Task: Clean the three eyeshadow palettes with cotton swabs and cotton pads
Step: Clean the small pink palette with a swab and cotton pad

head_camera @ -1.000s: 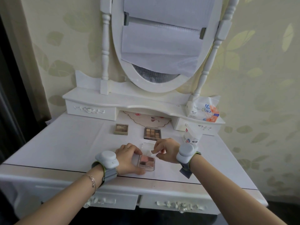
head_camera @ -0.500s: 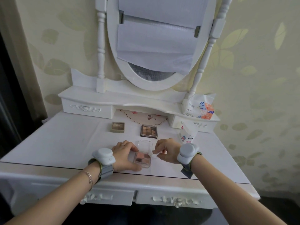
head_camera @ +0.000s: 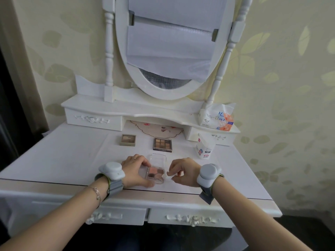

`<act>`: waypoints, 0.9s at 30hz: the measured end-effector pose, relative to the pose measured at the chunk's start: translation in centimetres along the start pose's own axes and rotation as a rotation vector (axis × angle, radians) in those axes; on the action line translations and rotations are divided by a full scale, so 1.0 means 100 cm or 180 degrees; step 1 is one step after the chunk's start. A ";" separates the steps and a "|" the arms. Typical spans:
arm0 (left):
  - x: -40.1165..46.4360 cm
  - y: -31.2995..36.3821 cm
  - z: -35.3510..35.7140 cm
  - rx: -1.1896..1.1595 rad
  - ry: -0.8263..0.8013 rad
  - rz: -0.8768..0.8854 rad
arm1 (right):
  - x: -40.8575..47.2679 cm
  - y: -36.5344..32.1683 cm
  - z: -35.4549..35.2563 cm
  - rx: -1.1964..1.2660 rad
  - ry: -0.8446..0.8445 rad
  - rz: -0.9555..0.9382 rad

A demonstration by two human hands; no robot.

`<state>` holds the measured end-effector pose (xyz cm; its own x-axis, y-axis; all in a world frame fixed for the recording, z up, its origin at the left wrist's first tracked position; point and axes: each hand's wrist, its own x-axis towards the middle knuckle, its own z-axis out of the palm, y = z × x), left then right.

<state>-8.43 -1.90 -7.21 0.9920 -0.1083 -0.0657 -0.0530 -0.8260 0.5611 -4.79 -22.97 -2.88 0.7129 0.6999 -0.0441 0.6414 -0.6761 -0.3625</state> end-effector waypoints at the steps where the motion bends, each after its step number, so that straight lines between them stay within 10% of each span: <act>1: 0.000 0.000 0.000 -0.0007 0.0012 0.0008 | -0.002 -0.001 0.001 0.0032 -0.0001 0.0003; 13: 0.001 0.000 0.002 0.0031 0.0143 -0.0043 | -0.004 -0.009 -0.006 0.0754 0.0135 0.0178; 27: 0.007 -0.005 0.005 0.0257 0.0162 -0.0181 | 0.053 -0.045 -0.005 -0.0992 -0.0466 0.0014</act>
<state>-7.77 -1.86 -7.93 0.9981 -0.0334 -0.0523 -0.0035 -0.8721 0.4893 -3.72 -16.33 -1.04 0.6821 0.7071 -0.1862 0.7103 -0.7013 -0.0611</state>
